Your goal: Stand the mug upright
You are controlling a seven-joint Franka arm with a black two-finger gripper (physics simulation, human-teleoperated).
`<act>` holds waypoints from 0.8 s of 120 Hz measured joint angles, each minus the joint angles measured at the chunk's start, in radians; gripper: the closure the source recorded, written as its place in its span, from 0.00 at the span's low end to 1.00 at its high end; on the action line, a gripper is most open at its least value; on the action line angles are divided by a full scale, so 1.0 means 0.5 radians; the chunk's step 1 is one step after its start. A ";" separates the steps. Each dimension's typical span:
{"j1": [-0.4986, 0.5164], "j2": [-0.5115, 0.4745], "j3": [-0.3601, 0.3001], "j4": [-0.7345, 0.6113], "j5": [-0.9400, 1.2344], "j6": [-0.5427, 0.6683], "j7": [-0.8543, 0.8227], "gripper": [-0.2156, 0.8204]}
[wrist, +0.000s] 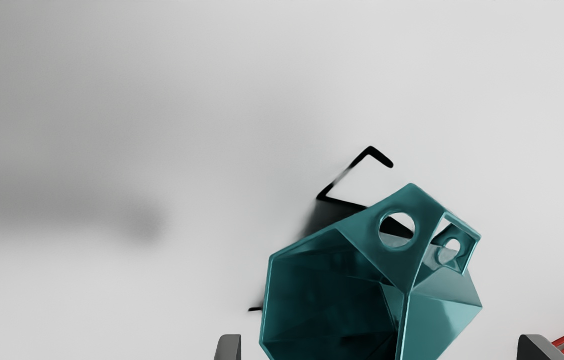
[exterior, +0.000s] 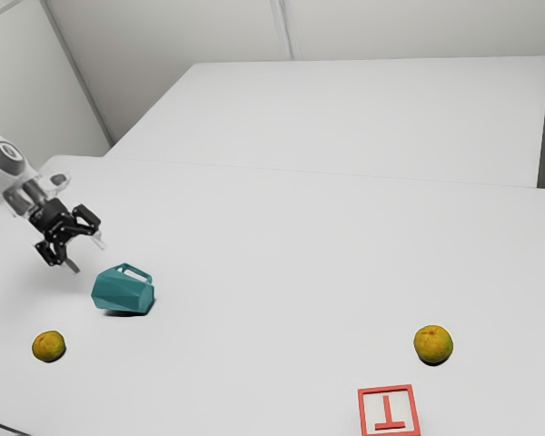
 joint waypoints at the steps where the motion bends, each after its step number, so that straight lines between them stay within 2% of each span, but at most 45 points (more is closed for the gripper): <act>1: 0.000 0.004 0.000 0.000 -0.006 0.000 0.001 0.21; 75: 0.000 0.055 -0.009 -0.208 -0.438 -0.100 0.019 0.22; 80: 0.000 0.057 -0.012 -0.208 -0.447 -0.105 0.016 0.27; 96: -0.001 0.061 -0.011 -0.206 -0.452 -0.116 0.005 0.61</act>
